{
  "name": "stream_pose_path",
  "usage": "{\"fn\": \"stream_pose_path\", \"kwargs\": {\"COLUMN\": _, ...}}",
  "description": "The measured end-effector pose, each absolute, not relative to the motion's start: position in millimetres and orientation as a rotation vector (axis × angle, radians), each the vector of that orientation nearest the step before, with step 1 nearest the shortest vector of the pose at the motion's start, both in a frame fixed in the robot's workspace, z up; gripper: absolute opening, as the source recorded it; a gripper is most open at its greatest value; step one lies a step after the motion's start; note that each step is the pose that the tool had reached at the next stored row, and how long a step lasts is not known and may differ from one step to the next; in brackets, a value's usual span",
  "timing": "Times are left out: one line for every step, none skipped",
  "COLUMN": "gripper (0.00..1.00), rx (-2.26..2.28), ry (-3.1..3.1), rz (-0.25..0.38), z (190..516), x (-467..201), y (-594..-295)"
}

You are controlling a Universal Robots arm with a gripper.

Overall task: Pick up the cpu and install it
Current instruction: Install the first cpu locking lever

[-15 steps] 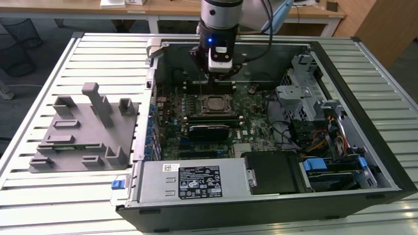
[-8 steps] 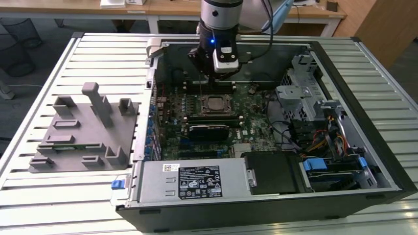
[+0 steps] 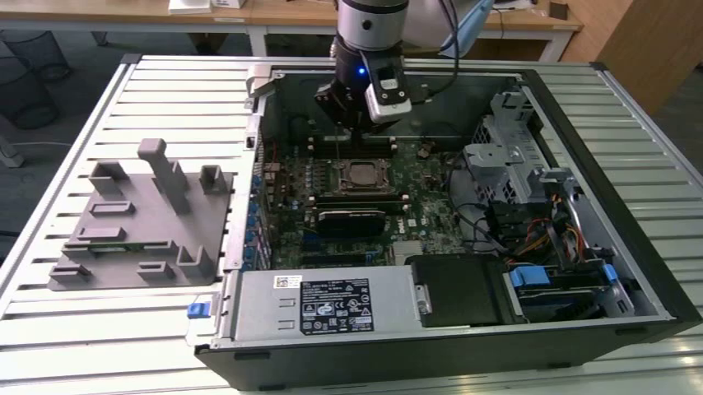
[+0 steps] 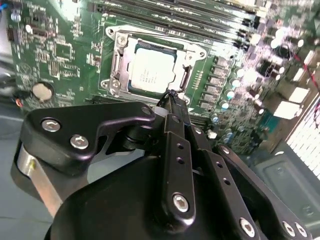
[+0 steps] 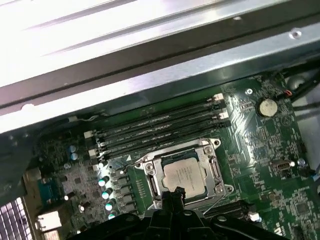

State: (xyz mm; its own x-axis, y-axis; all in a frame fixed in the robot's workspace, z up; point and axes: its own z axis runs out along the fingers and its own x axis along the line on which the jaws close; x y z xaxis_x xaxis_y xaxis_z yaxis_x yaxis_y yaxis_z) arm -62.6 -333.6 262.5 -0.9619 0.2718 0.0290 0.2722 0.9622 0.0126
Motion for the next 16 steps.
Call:
{"fn": "stream_pose_path", "kwargs": {"gripper": 0.11, "rx": -0.400, "ry": -3.089, "rz": -0.026, "z": 262.3, "x": -62.6, "y": -333.6}}
{"fn": "stream_pose_path", "kwargs": {"gripper": 0.11, "rx": -0.374, "ry": -3.091, "rz": -0.028, "z": 262.1, "x": -62.6, "y": -333.7}}
{"fn": "stream_pose_path", "kwargs": {"gripper": 0.11, "rx": -0.354, "ry": -3.093, "rz": -0.034, "z": 262.0, "x": -62.6, "y": -333.7}}
{"fn": "stream_pose_path", "kwargs": {"gripper": 0.11, "rx": -0.335, "ry": -3.094, "rz": -0.042, "z": 261.7, "x": -62.6, "y": -333.6}}
{"fn": "stream_pose_path", "kwargs": {"gripper": 0.11, "rx": -0.316, "ry": -3.096, "rz": -0.049, "z": 261.5, "x": -62.6, "y": -333.6}}
{"fn": "stream_pose_path", "kwargs": {"gripper": 0.11, "rx": -0.299, "ry": -3.096, "rz": -0.058, "z": 261.3, "x": -62.6, "y": -333.6}}
{"fn": "stream_pose_path", "kwargs": {"gripper": 0.11, "rx": -0.285, "ry": -3.097, "rz": -0.068, "z": 261.1, "x": -62.6, "y": -333.6}}
{"fn": "stream_pose_path", "kwargs": {"gripper": 0.11, "rx": -0.274, "ry": -3.097, "rz": -0.080, "z": 260.9, "x": -62.6, "y": -333.6}}
{"fn": "stream_pose_path", "kwargs": {"gripper": 0.11, "rx": -0.262, "ry": -3.097, "rz": -0.086, "z": 260.7, "x": -62.7, "y": -333.6}}
{"fn": "stream_pose_path", "kwargs": {"gripper": 0.11, "rx": -0.246, "ry": -3.098, "rz": -0.088, "z": 260.4, "x": -63.0, "y": -333.6}}
{"fn": "stream_pose_path", "kwargs": {"gripper": 0.11, "rx": -0.227, "ry": -3.099, "rz": -0.087, "z": 260.3, "x": -63.1, "y": -333.6}}
{"fn": "stream_pose_path", "kwargs": {"gripper": 0.11, "rx": -0.203, "ry": -3.100, "rz": -0.087, "z": 260.2, "x": -63.2, "y": -333.6}}
{"fn": "stream_pose_path", "kwargs": {"gripper": 0.11, "rx": -0.177, "ry": -3.101, "rz": -0.087, "z": 260.1, "x": -63.2, "y": -333.6}}
{"fn": "stream_pose_path", "kwargs": {"gripper": 0.11, "rx": -0.152, "ry": -3.102, "rz": -0.086, "z": 259.9, "x": -63.3, "y": -333.6}}
{"fn": "stream_pose_path", "kwargs": {"gripper": 0.11, "rx": -0.130, "ry": -3.103, "rz": -0.086, "z": 259.7, "x": -63.3, "y": -333.6}}
{"fn": "stream_pose_path", "kwargs": {"gripper": 0.11, "rx": -0.117, "ry": -3.105, "rz": -0.086, "z": 259.5, "x": -63.4, "y": -333.7}}
